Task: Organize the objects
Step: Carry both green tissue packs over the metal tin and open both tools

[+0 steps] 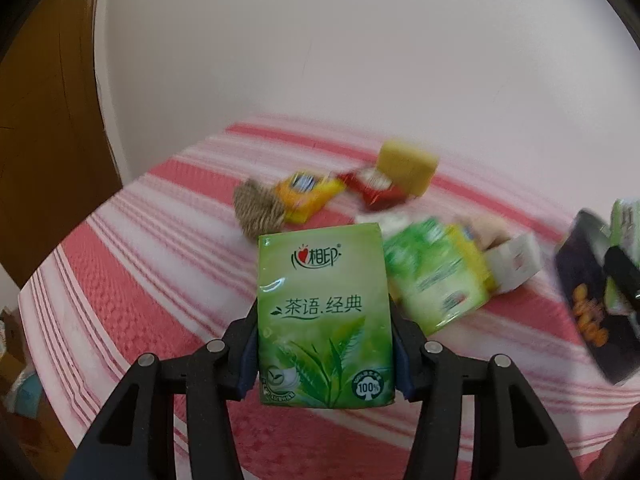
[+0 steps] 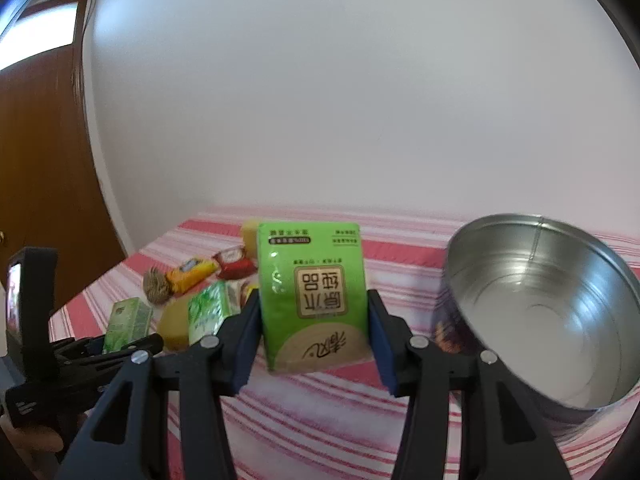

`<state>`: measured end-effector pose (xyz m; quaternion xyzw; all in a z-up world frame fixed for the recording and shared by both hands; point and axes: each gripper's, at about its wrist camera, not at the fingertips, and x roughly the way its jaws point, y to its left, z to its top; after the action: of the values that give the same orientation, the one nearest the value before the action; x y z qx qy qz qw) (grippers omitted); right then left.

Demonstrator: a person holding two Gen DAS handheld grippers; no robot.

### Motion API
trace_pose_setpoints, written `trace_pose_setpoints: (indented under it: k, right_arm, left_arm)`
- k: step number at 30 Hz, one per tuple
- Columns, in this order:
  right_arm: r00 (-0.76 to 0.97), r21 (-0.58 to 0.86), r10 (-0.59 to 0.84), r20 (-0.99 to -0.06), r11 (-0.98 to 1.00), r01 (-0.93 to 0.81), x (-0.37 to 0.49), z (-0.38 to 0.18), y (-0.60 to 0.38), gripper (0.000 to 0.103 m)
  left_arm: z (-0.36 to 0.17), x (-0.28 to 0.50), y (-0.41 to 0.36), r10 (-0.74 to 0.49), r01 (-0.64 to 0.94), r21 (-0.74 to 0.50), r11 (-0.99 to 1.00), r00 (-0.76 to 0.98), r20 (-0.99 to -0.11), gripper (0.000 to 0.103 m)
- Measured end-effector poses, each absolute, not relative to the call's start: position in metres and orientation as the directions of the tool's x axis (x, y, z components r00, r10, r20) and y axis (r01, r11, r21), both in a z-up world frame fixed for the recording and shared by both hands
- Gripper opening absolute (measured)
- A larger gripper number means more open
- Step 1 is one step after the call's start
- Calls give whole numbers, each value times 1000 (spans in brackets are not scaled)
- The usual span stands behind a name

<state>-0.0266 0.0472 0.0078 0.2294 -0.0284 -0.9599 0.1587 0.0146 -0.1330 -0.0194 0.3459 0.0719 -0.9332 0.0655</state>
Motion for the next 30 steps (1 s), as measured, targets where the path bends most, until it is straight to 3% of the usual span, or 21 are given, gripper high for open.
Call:
trace_pose_setpoints:
  k: [10, 20, 30]
  right_arm:
    - [-928, 123, -162, -336, -984, 127, -17, 24, 111, 50]
    - [-933, 65, 79, -352, -992, -109, -24, 16, 194, 50]
    - [-901, 16, 187, -392, -978, -210, -19, 8, 235, 50]
  left_arm:
    - [13, 8, -61, 63, -18, -87, -996, -833, -550, 55]
    - [25, -12, 43, 266, -267, -71, -961, -828, -494, 55]
    - [6, -25, 121, 323, -371, -9, -929, -797, -510, 55]
